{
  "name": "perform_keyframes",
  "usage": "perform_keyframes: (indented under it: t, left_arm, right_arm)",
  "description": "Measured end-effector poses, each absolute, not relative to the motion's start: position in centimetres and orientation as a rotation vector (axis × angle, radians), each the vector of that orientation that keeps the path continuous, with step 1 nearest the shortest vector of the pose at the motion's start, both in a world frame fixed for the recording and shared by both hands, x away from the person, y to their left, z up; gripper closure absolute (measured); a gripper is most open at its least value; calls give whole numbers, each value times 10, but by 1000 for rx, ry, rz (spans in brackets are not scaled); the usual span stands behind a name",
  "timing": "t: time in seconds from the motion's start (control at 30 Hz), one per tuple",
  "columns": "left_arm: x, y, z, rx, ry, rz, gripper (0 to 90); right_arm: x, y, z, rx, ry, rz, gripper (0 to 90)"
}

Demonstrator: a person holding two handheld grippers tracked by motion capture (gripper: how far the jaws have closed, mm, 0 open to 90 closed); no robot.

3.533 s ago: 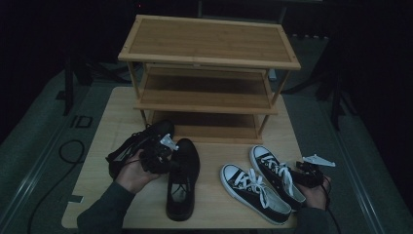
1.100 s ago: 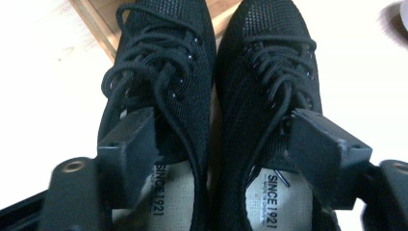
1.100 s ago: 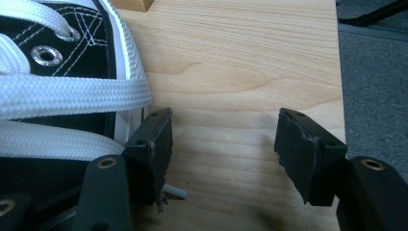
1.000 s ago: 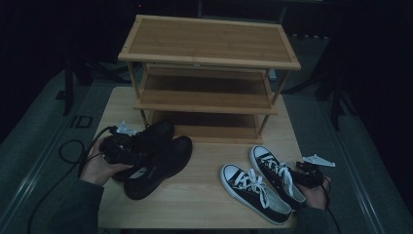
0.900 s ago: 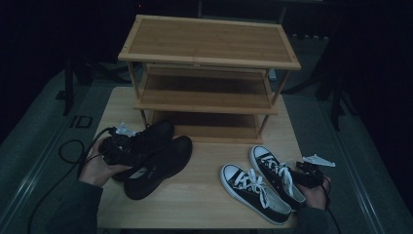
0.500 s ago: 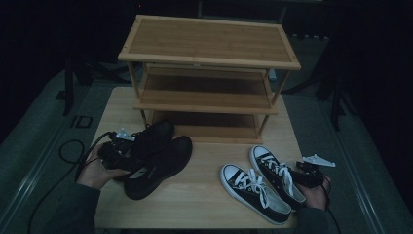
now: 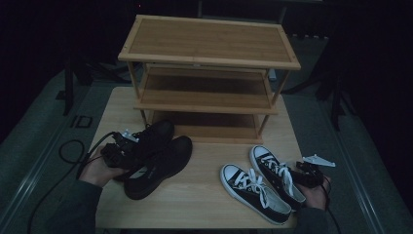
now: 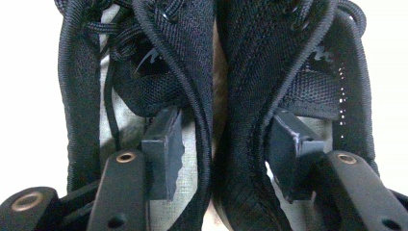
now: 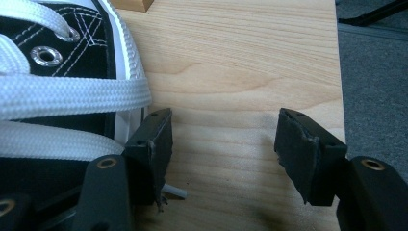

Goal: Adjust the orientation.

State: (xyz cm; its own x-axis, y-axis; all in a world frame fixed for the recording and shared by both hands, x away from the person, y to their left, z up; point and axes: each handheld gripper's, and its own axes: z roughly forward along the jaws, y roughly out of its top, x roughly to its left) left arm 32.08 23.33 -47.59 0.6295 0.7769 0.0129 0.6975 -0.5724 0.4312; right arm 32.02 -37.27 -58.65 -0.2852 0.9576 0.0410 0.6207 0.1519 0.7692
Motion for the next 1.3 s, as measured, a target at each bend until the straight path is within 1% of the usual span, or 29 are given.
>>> perform_keyframes:
  t: [0.17,0.27,0.37,0.5,0.67,0.8,0.9,1.0,1.03,1.2,1.3]
  left_arm:
    - [324,231,-475,2496,1173,269,538]
    - [325,232,-470,2457,1156,265,554]
    - [327,233,-469,2445,1163,243,545]
    - [328,229,-472,2471,1156,226,532]
    - [330,230,-474,2479,1161,189,542]
    - [329,228,-473,2491,1136,212,539]
    - [330,230,-474,2488,1149,199,532]
    - [332,229,-479,2536,1173,208,546]
    - [333,229,-481,2546,1175,191,547]
    - [336,225,-484,2565,1185,168,607]
    - [339,221,-485,2579,1188,162,703]
  right_arm:
    - [320,-373,-586,1501,1972,966,379]
    - [320,-373,-586,1502,1972,967,379]
    - [320,-373,-586,1502,1972,967,378]
    - [320,-373,-586,1502,1972,967,378]
    - [320,-373,-586,1502,1972,967,378]
    - [320,-373,-586,1502,1972,968,379]
    - [320,-373,-586,1502,1972,967,379]
    - [320,-373,-586,1499,1972,967,379]
    - [320,-373,-586,1502,1972,967,378]
    - [320,-373,-586,1500,1972,967,379]
    - [320,-373,-586,1502,1972,968,378]
